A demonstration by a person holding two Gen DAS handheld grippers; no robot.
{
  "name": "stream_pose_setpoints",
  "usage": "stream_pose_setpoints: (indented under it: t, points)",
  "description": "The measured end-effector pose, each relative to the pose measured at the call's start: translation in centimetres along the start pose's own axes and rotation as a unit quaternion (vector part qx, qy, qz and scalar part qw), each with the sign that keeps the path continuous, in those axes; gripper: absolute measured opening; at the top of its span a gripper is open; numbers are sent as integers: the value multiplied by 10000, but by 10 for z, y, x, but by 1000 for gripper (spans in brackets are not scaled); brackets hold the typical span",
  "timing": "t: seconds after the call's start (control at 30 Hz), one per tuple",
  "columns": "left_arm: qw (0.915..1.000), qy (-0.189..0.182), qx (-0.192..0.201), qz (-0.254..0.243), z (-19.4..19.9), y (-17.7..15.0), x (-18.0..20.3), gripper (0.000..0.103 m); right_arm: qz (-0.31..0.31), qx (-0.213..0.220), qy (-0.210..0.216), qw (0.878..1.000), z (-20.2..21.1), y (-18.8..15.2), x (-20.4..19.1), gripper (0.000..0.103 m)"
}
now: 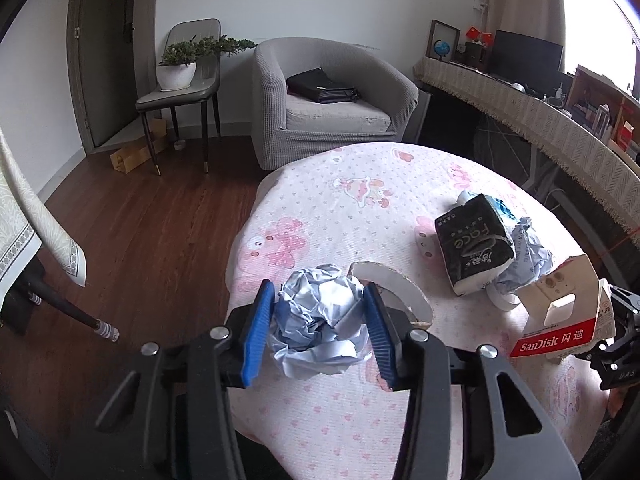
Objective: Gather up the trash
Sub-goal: 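Grasp the crumpled silver foil with the left gripper while the right gripper grasps the white SanDisk box, then carry the foil and box to the green bin and open the left gripper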
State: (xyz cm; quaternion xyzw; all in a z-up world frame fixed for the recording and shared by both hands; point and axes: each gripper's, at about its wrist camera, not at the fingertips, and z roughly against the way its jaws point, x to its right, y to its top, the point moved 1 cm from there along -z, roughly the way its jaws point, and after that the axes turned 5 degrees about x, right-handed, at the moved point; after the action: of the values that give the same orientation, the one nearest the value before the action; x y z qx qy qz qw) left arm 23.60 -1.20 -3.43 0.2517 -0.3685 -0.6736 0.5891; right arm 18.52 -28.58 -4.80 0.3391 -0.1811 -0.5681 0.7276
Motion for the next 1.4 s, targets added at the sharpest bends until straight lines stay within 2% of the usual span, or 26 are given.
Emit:
stream_pose_setpoints:
  t: [0.1,0.17,0.2,0.33,0.47,0.67,0.83,0.93,1.4]
  points:
    - [10000,-21,18,22,1,0,1,46,23,7,-34,10000,-3,3,-1,91]
    - [10000,-27,11,74,2,-1,-1,46,56,38,-41,10000,-2,5,-3,84]
    - [10000,-18,5,69,4,-2,0,46,59,32,-41,10000,-2,5,-4,76]
    - [10000,49,17,43,12,-3,1,46,50,53,-138,9999,3,8,-6,76]
    - [9997,213,74,44,24,-4,3,46,8,363,-376,9986,23,16,-5,76]
    - [9993,337,149,-4,47,-8,5,46,-169,1090,-685,9915,64,31,-2,76]
    - [9984,524,205,-55,66,-13,-3,46,-319,1393,-353,9891,80,43,-20,76]
    - [9981,576,205,123,75,-16,-15,46,-117,1482,-182,9887,80,52,-43,76]
    - [9920,1114,57,588,86,-41,-81,46,552,1531,630,9847,64,65,-136,76]
